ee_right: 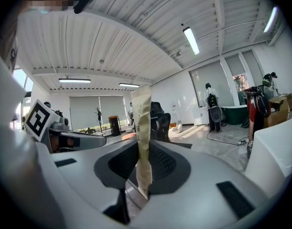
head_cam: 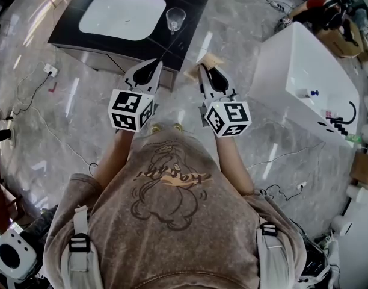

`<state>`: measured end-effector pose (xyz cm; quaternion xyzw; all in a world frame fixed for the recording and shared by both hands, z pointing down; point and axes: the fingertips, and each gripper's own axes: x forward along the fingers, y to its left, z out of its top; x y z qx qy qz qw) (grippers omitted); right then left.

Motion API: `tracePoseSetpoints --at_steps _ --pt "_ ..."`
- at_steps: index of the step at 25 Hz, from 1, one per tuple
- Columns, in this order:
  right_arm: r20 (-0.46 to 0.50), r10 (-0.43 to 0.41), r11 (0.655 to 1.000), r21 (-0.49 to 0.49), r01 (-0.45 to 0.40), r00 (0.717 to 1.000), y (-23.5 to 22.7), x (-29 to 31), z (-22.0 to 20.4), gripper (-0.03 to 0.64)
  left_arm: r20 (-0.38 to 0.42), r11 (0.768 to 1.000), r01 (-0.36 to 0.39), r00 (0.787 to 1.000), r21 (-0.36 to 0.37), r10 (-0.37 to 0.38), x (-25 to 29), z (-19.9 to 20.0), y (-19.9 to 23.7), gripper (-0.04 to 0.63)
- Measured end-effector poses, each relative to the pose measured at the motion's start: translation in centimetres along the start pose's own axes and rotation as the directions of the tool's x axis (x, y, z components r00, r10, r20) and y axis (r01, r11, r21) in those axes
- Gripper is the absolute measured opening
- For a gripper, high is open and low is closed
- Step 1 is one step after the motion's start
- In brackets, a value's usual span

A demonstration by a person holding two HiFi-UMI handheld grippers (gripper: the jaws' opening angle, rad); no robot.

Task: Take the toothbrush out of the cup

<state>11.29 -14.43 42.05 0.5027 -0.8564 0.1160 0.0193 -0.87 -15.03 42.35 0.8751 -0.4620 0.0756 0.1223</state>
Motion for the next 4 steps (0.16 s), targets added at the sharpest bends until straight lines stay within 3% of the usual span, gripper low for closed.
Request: tracePoseSetpoints --at_steps 4 --pt "-0.004 0.009 1.0 -0.005 -0.009 1.0 -0.05 0.06 -0.13 0.08 0.001 1.0 0.008 1.0 0.003 -0.008 0.45 0.02 -0.37 0.017"
